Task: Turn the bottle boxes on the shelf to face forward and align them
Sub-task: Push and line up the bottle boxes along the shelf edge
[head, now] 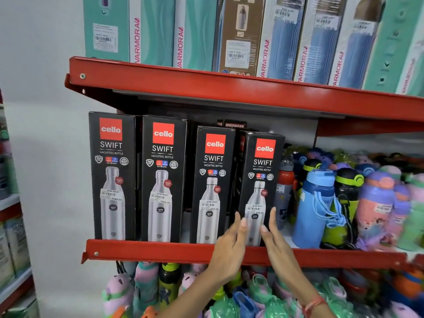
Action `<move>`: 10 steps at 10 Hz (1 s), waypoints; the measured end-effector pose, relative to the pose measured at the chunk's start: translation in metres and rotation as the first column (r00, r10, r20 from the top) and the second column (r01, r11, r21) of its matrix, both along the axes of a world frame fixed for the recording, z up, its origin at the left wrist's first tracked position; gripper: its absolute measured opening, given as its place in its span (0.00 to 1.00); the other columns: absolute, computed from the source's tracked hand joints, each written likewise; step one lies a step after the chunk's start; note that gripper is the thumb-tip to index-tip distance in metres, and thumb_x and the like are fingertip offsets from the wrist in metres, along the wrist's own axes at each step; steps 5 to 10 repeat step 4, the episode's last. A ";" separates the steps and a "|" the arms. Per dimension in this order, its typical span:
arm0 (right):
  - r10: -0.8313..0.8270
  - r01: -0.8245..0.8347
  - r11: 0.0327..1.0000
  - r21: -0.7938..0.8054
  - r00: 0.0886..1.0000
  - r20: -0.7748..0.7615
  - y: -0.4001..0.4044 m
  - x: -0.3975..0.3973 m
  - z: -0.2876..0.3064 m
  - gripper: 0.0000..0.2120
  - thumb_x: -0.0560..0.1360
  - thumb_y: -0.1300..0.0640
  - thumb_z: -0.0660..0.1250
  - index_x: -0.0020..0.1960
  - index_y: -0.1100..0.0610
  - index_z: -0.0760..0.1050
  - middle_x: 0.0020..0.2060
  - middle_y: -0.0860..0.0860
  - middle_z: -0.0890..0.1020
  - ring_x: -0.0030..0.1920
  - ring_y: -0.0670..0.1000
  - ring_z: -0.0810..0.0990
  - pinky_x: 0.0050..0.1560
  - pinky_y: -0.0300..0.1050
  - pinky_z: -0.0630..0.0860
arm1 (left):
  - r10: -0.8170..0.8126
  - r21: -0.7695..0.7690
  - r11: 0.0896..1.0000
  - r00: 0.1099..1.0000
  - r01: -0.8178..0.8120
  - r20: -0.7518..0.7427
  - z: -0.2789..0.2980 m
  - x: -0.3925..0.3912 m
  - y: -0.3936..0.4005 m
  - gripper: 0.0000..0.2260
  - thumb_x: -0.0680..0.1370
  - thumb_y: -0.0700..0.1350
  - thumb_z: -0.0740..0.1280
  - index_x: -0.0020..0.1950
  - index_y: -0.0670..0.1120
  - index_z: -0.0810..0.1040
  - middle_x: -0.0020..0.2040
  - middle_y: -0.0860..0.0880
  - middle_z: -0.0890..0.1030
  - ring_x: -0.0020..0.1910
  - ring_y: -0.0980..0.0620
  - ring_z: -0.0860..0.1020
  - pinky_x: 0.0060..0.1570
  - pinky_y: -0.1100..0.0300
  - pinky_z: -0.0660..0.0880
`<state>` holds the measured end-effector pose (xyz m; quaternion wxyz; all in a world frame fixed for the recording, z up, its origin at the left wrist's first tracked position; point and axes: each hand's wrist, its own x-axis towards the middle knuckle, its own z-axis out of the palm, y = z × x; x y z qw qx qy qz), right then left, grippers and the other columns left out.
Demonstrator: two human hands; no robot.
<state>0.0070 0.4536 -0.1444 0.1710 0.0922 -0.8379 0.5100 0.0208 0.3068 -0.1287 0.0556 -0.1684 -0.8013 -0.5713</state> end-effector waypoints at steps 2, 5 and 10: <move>-0.086 0.088 0.994 0.067 0.996 -0.024 -0.009 0.017 0.008 0.26 0.76 0.36 0.49 0.69 0.26 0.39 0.72 0.35 0.56 0.71 0.42 0.60 0.68 0.46 0.60 | -0.029 -0.110 0.994 0.998 0.024 -0.052 0.012 0.015 -0.013 0.32 0.77 0.67 0.44 0.77 0.53 0.52 0.78 0.55 0.57 0.76 0.57 0.56 0.71 0.62 0.51; -0.330 0.454 0.887 0.080 0.748 -0.576 -0.040 0.019 0.086 0.27 0.81 0.45 0.50 0.77 0.54 0.56 0.71 0.56 0.68 0.70 0.55 0.65 0.68 0.45 0.61 | 0.126 -0.085 0.976 0.833 -0.203 -0.538 0.083 0.021 -0.066 0.23 0.81 0.57 0.51 0.73 0.50 0.66 0.71 0.49 0.73 0.69 0.53 0.72 0.69 0.56 0.68; -0.330 0.454 0.887 0.080 0.748 -0.576 -0.040 0.019 0.086 0.27 0.81 0.45 0.50 0.77 0.54 0.56 0.71 0.56 0.68 0.70 0.55 0.65 0.68 0.45 0.61 | 0.126 -0.085 0.976 0.833 -0.203 -0.538 0.083 0.021 -0.066 0.23 0.81 0.57 0.51 0.73 0.50 0.66 0.71 0.49 0.73 0.69 0.53 0.72 0.69 0.56 0.68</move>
